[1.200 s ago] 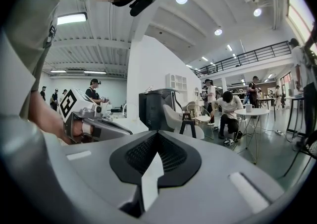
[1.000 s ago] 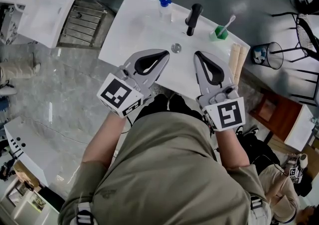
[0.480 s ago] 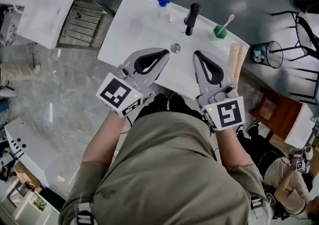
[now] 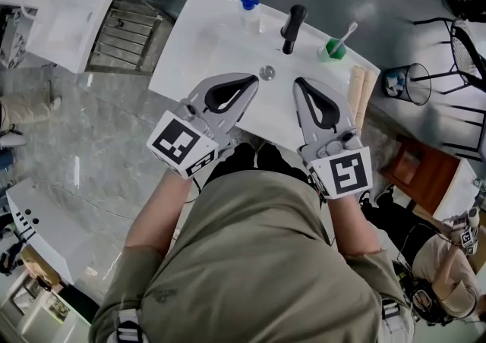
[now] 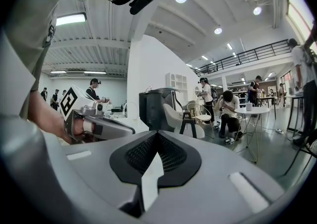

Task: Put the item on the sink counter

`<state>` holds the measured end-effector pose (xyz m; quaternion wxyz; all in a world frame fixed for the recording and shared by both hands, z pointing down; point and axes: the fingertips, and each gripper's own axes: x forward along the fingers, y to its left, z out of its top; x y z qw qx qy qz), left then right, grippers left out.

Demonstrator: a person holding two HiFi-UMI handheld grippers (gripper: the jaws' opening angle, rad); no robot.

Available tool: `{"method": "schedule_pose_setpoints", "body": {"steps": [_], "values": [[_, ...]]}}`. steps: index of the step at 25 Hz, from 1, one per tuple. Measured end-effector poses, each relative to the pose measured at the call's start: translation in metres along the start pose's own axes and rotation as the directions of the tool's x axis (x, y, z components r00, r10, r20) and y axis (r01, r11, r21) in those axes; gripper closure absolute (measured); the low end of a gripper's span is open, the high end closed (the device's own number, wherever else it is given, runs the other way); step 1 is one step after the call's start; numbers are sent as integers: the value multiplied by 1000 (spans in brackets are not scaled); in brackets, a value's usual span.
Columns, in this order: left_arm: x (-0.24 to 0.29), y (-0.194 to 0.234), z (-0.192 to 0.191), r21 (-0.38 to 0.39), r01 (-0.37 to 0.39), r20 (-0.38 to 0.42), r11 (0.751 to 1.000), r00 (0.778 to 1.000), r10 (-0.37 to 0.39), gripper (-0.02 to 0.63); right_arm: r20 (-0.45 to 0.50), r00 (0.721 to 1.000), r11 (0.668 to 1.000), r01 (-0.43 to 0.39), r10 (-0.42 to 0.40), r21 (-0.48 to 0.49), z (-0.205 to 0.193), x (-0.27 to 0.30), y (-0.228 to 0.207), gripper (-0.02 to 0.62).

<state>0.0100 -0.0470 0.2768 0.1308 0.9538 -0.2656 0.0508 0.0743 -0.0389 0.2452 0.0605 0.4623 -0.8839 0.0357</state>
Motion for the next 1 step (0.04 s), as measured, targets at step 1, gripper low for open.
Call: {"method": "schedule_pose_setpoints", "body": {"steps": [1], "values": [[0, 0, 0, 0, 0, 0, 1000, 1000, 0, 600, 0, 1000, 1000, 0, 0, 0, 0, 0, 0, 583]]}}
